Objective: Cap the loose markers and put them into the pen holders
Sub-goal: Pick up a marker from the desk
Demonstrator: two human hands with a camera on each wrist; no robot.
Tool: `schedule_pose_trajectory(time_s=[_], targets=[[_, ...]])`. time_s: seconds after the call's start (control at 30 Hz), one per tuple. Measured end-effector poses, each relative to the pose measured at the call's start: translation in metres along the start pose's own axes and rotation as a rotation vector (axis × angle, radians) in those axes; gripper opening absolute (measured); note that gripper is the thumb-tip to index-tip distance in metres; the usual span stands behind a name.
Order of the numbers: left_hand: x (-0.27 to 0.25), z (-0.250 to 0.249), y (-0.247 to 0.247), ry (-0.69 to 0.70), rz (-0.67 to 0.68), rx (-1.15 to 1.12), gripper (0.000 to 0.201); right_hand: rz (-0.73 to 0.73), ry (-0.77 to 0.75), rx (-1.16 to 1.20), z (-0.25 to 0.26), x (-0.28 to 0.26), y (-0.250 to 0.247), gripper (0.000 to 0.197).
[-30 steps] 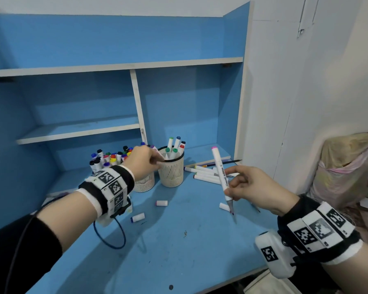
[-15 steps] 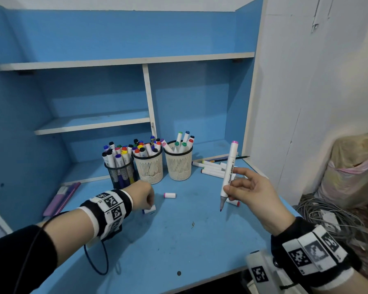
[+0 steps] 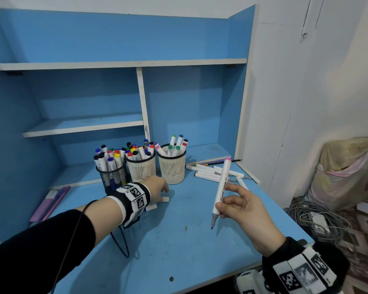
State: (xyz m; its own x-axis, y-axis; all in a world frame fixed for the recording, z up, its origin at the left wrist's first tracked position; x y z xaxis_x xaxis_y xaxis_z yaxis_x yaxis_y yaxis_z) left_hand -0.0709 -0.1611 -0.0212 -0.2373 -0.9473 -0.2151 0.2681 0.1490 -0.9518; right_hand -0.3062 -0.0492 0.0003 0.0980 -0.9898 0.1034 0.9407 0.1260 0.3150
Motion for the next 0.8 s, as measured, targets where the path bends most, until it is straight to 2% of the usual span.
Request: schedule_pose_trajectory(time_s=[0.27,0.43,0.57,0.8], targets=[[0.003,0.001,0.000,-0.011,0.002,0.015,0.027,-0.002,0.044,0.028,-0.007,-0.003,-0.006,0.036],[-0.007,-0.005,-0.009,0.008,-0.094,-0.055,0.020,-0.018,0.055,0.063,-0.008,0.000,-0.008,0.043],[-0.028,-0.015,-0.022,0.067,-0.172,-0.131,0.018,-0.040,0.031,0.087,-0.002,0.003,-0.004,0.062],[-0.084,-0.033,-0.036,0.147,-0.251,-0.246,0.017,-0.014,-0.009,0.197,0.008,-0.001,0.013,0.112]])
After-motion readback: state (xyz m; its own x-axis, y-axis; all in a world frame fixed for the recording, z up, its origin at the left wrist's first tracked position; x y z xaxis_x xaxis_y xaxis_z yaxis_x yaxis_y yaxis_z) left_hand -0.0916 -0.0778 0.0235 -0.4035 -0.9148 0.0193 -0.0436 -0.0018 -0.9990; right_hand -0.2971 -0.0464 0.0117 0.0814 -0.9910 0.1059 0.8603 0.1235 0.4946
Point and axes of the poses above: each hand's wrist, its own x-axis towards the middle knuckle, its own y-axis out of the palm, z = x × y, the point moved 5 cm from there along x, towards the middle knuckle, and after that the axes turned 15 degrees about x, right-handed, at the moved point
